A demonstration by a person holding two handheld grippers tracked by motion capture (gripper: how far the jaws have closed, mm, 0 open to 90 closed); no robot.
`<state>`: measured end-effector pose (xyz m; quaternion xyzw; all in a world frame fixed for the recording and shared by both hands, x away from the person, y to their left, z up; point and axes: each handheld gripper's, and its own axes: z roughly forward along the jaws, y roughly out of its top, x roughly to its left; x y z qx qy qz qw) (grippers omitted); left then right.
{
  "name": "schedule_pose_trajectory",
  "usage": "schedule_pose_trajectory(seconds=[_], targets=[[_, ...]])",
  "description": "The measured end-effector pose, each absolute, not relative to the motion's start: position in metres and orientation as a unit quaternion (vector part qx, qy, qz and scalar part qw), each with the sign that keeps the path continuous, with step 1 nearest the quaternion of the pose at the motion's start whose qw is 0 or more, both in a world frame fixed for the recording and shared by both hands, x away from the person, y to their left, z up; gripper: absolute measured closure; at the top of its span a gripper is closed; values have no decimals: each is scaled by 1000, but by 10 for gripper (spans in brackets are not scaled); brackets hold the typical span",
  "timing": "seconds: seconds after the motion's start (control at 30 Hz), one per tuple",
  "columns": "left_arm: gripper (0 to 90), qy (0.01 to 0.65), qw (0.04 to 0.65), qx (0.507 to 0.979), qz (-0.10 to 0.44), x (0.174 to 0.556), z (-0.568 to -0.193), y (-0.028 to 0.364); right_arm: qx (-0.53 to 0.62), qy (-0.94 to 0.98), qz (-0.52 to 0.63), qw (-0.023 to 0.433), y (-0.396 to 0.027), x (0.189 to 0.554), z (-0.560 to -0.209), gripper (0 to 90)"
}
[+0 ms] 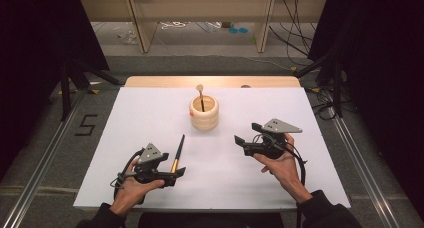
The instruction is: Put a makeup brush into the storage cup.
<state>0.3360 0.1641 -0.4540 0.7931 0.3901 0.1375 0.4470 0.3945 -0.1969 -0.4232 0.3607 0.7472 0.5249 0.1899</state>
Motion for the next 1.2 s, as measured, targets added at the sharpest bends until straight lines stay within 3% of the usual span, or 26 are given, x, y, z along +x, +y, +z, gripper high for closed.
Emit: schedule_pose_trajectory(seconds=[1.2], targets=[[179, 391, 448, 792, 141, 346, -455, 163, 355, 772, 490, 196, -218, 353, -433, 174]])
